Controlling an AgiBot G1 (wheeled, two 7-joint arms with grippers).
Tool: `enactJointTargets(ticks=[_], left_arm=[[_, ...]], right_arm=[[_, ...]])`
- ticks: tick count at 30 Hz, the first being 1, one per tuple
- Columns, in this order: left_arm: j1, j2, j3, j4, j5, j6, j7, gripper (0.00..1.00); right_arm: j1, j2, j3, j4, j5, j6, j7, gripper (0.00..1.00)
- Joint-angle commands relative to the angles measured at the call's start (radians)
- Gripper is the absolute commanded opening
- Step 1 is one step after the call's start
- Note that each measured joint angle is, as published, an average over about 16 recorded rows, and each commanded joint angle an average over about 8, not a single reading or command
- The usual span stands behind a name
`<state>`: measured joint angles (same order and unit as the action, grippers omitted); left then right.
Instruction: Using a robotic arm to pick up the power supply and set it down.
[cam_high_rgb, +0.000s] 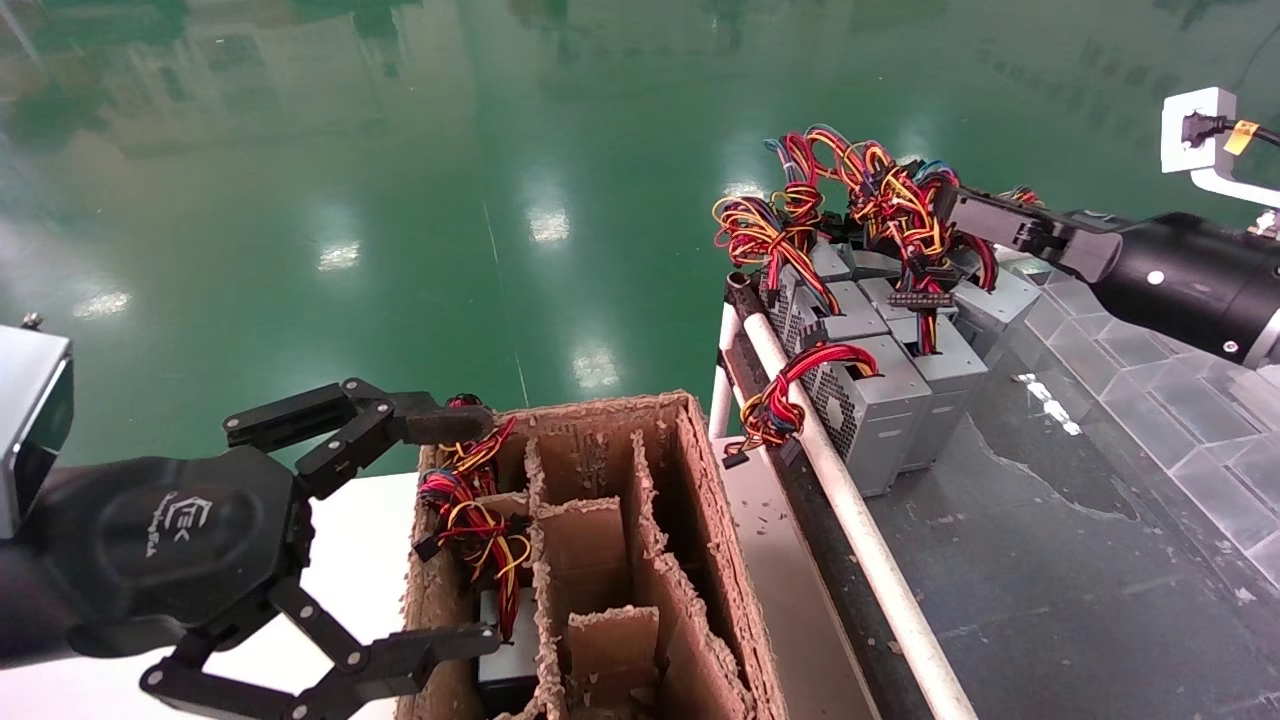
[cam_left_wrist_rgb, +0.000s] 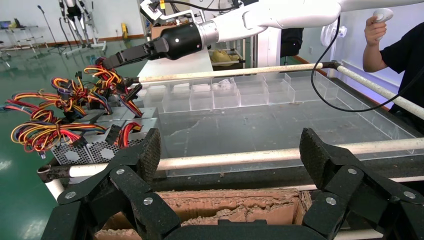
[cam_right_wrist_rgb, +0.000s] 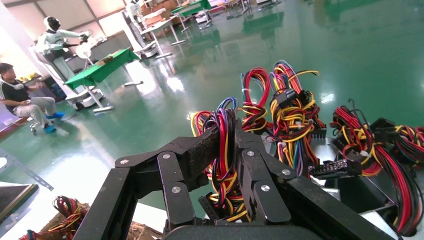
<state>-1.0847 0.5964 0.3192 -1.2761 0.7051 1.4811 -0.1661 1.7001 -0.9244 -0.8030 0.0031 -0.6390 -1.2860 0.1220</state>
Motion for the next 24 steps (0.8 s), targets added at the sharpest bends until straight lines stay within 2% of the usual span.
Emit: enactJointTargets(ticks=[1,24], left_arm=[[0.0,0.0,0.0,0.0,0.0,0.0,0.0,1.0],[0.0,0.0,0.001,0.0,-0.001,0.0,0.0,1.0]], right_arm=[[-0.001,-0.002,-0.001,-0.003,-0.001,0.005,0.001,1.0],[0.039,0.017,-0.037,0.007,-0.054,-0.007,-0.018,1.0]])
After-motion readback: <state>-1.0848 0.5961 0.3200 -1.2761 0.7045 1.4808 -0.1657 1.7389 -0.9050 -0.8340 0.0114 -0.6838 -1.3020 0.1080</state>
